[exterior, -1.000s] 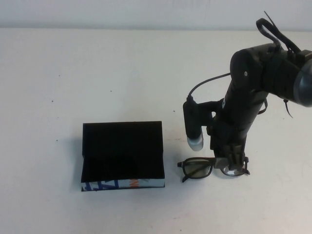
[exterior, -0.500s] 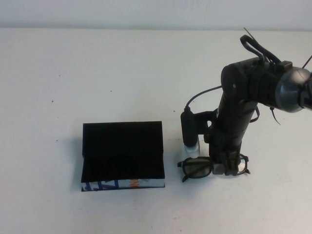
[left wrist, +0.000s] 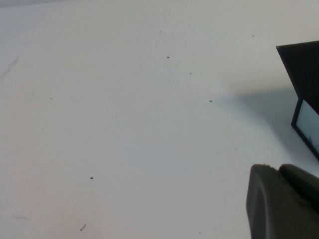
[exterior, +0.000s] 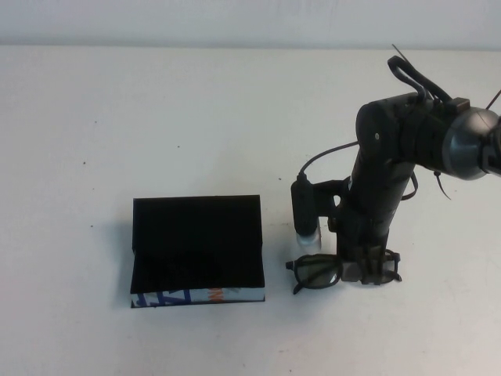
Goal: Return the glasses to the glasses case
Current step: Pick up the glasses from the table
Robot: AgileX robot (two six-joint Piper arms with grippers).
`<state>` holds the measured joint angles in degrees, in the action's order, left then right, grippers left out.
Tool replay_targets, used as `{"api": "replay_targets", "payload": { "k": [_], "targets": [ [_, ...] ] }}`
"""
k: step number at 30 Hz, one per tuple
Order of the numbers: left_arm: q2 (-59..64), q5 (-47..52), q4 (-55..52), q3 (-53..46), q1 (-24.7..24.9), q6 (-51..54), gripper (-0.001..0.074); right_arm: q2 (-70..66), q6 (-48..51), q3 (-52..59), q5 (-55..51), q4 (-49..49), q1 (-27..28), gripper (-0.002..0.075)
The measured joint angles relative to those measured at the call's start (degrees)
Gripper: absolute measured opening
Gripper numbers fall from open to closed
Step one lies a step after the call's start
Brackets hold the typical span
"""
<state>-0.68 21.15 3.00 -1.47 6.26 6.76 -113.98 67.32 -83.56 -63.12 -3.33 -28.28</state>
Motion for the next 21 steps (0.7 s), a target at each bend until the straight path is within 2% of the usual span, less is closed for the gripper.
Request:
{"api": "replay_targets", "payload": {
  "k": [4, 11, 16, 21],
  "targets": [
    [0.0, 0.0, 0.0, 0.0, 0.0, 0.0, -0.0001, 0.0, 0.0, 0.0, -0.4, -0.1, 0.0, 0.0207],
    [0.0, 0.0, 0.0, 0.0, 0.0, 0.0, -0.0001, 0.0, 0.0, 0.0, -1.7, -0.1, 0.0, 0.0056],
    [0.0, 0.0, 0.0, 0.0, 0.0, 0.0, -0.0001, 1.3, -0.5, 0.0, -4.2, 0.0, -0.1, 0.005],
    [0.0, 0.0, 0.0, 0.0, 0.0, 0.0, -0.0001, 6.6, -4.1, -0.5, -5.8, 1.4, -2.9, 0.005]
  ]
}}
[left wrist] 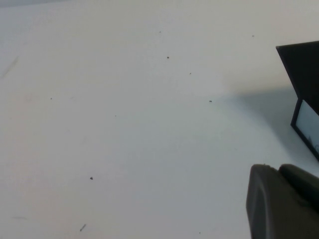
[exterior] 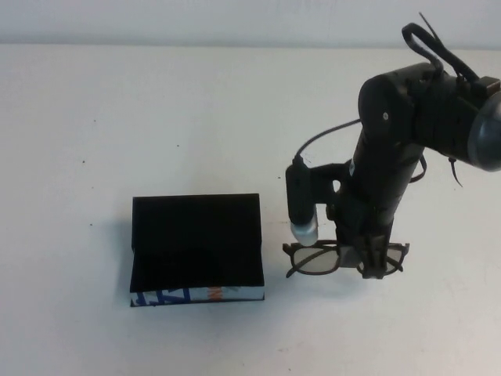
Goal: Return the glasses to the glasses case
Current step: Place the glasses in the glasses case
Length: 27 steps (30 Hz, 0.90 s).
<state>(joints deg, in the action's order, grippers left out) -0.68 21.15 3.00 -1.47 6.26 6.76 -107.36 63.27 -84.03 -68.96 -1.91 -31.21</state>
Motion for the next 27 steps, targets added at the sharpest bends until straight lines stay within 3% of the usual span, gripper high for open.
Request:
{"api": "replay_targets", "payload": {
  "k": [5, 12, 20, 27],
  "targets": [
    [0.0, 0.0, 0.0, 0.0, 0.0, 0.0, -0.0001, 1.3, -4.2, -5.7, -0.7, -0.9, -6.0, 0.005],
    [0.0, 0.0, 0.0, 0.0, 0.0, 0.0, -0.0001, -6.8, -4.9, -18.9, -1.0, -2.2, -14.6, 0.005],
    [0.0, 0.0, 0.0, 0.0, 0.0, 0.0, -0.0001, -16.0, -5.6, -29.3, -1.1, -3.0, -18.1, 0.005],
    [0.0, 0.0, 0.0, 0.0, 0.0, 0.0, -0.0001, -18.5, -5.9, -29.9, -1.1, -2.9, -18.1, 0.005]
  ]
}}
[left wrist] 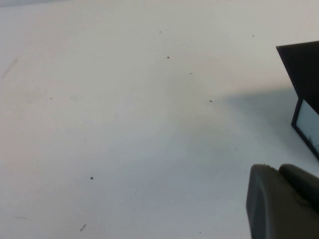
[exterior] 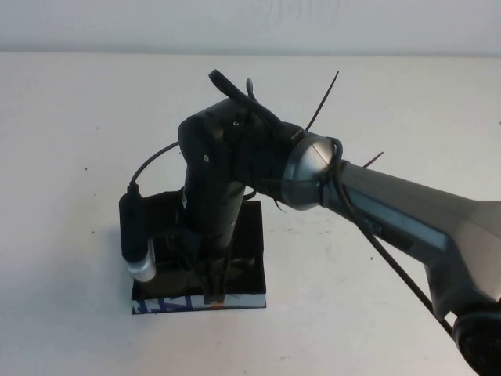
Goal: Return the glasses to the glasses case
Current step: Place the glasses in the glasses case
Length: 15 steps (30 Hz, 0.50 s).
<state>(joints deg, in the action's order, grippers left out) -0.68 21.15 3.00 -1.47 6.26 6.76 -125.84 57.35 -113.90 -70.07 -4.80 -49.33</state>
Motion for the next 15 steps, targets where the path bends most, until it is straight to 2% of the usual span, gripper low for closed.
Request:
{"api": "replay_targets", "payload": {
  "k": [15],
  "targets": [
    [0.0, 0.0, 0.0, 0.0, 0.0, 0.0, -0.0001, -1.1, -0.7, -0.1, 0.0, 1.3, 0.0, 0.0048]
  ]
}}
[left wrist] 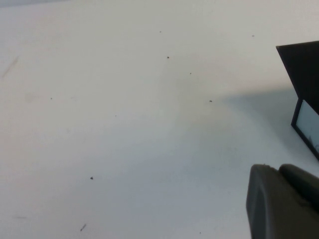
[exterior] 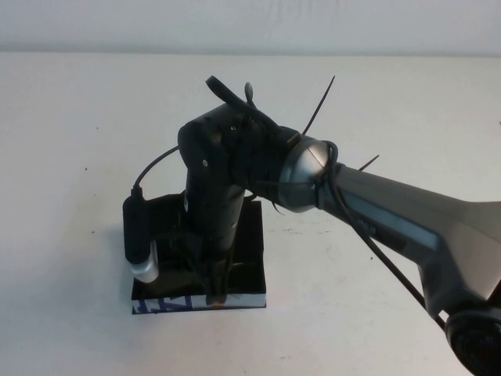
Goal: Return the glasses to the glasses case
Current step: Place the glasses in the glasses case
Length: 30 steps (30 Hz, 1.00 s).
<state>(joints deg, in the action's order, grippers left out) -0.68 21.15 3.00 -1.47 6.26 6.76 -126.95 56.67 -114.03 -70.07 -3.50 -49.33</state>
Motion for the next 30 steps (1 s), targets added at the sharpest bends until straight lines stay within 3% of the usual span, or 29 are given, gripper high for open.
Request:
{"api": "replay_targets", "payload": {
  "k": [19, 22, 27, 30],
  "targets": [
    [0.0, 0.0, 0.0, 0.0, 0.0, 0.0, -0.0001, -1.4, -1.4, -0.2, 0.0, 0.0, 0.6, 0.005],
    [0.0, 0.0, 0.0, 0.0, 0.0, 0.0, -0.0001, -1.4, -1.4, -0.2, 0.0, -0.3, 0.6, 0.0104],
    [0.0, 0.0, 0.0, 0.0, 0.0, 0.0, -0.0001, -1.4, -1.4, -0.2, 0.0, -0.4, 0.6, 0.026],
    [0.0, 0.0, 0.0, 0.0, 0.0, 0.0, -0.0001, -0.8, -1.4, -0.2, 0.0, -0.4, 0.6, 0.0293]
  ]
}}
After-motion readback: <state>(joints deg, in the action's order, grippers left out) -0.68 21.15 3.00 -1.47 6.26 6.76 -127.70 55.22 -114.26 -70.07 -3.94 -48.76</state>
